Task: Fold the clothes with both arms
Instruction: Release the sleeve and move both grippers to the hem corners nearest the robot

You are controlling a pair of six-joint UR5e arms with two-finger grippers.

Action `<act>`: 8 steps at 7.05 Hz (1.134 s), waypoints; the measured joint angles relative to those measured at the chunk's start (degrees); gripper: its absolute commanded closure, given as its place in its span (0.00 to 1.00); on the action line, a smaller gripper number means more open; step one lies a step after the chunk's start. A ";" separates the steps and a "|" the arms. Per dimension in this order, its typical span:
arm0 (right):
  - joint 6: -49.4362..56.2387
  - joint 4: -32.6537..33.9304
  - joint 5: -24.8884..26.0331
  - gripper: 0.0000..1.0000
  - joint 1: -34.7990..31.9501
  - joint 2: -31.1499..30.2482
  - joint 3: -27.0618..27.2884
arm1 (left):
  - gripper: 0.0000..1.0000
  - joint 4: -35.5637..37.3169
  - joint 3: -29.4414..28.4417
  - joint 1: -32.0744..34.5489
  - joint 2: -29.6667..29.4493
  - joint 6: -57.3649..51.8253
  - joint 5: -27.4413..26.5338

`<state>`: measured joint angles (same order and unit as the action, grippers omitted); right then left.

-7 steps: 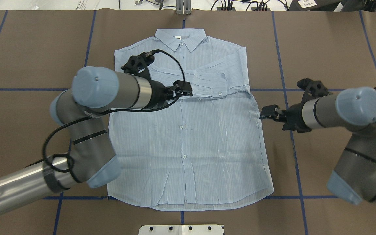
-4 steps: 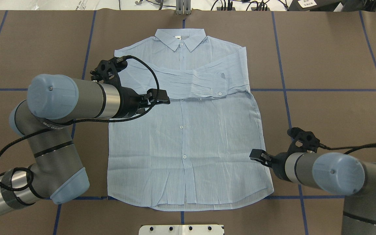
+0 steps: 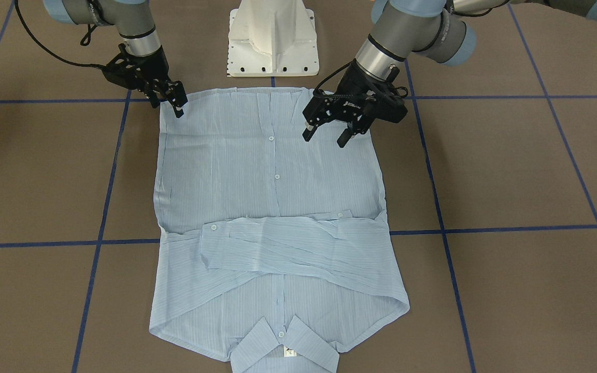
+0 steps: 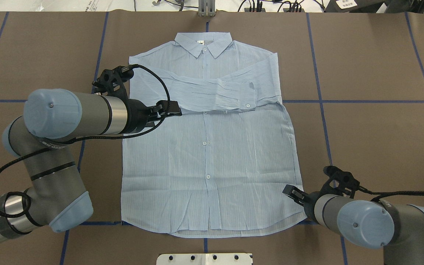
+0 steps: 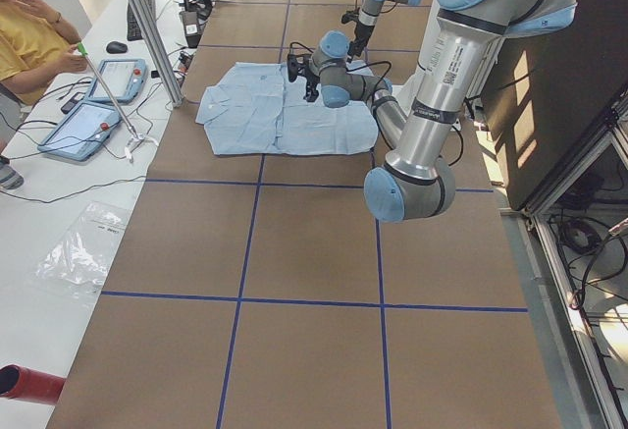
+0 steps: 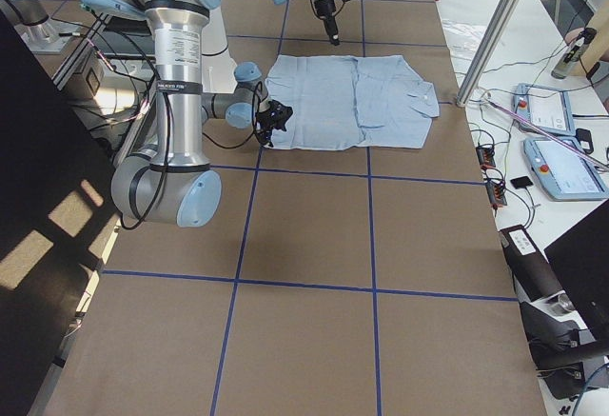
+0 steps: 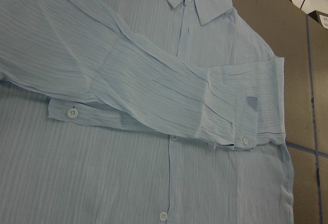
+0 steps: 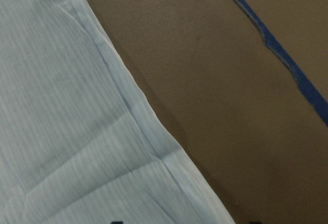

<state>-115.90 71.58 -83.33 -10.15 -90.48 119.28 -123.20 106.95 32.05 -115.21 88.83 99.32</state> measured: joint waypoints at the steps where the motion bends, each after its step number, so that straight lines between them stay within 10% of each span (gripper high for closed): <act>1: -0.28 0.10 0.00 0.21 0.38 -0.14 -0.30 | 0.04 0.04 0.17 -0.04 0.04 0.04 -0.52; 3: -0.66 0.22 0.06 0.39 1.82 -0.69 -0.45 | 0.04 0.06 0.36 0.03 0.13 0.10 -0.91; 5: -1.03 0.34 -0.03 1.00 2.67 -1.03 -0.36 | 0.04 0.07 0.35 0.14 0.15 0.05 -0.97; 8: -1.09 0.24 -0.04 1.00 2.86 -1.84 0.00 | 0.04 0.07 0.44 0.54 0.05 0.03 -1.03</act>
<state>-116.99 71.82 -83.37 -7.30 -92.33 119.28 -123.13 107.39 32.59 -115.16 88.86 98.29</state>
